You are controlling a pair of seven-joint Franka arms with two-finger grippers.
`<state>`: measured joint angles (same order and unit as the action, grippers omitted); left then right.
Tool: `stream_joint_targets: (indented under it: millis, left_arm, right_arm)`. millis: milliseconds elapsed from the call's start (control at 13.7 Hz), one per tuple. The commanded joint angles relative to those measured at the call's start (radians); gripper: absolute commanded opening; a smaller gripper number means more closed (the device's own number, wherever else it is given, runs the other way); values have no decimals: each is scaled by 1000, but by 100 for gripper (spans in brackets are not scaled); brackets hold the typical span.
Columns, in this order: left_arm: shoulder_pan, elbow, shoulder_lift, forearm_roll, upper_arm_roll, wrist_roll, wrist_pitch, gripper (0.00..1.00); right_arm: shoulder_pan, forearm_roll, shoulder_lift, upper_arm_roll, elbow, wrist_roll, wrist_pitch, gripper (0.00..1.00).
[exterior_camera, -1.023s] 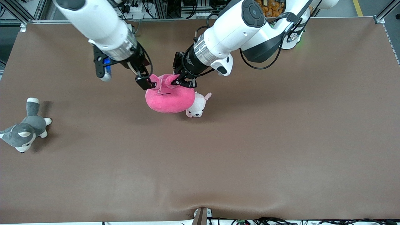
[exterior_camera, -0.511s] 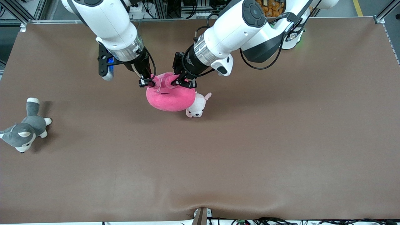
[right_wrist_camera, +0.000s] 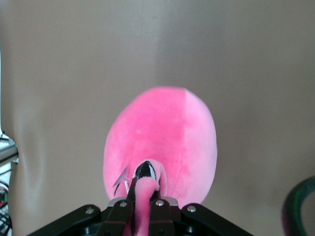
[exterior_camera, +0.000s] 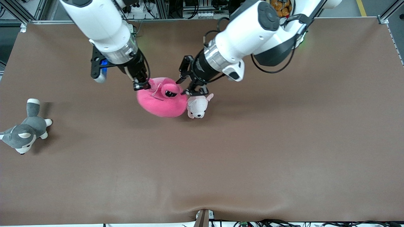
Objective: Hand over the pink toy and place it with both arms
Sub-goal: 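Grasp the flamingo neck with the right gripper while the left gripper releases, then carry the flamingo beside the grey cat while the left gripper withdraws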
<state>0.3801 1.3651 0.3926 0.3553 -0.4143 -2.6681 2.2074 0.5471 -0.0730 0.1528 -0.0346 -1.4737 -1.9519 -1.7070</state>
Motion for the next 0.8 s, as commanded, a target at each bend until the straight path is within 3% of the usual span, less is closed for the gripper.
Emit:
stream_joint_targets:
  millis: [0,146,511,731]
  left_arm:
    - [-70,-3,-60,-59,-1,49,-90,100]
    - [-145,-3,-81,-84,-3,210,-219,100]
    - [-422,-3,-133,-105,2,827,-484,100]
    - [-503,-1,-136,-262,2,1173,-601,100]
  right_arm:
    - [-74,6,-9,8,23,5,39,0]
    - [-139,-2,-9,10,23,36,47,0]
    - [-330,-8,31,10,-16,446,122,0]
    - [-473,-54,99,8,-59,728,124,0]
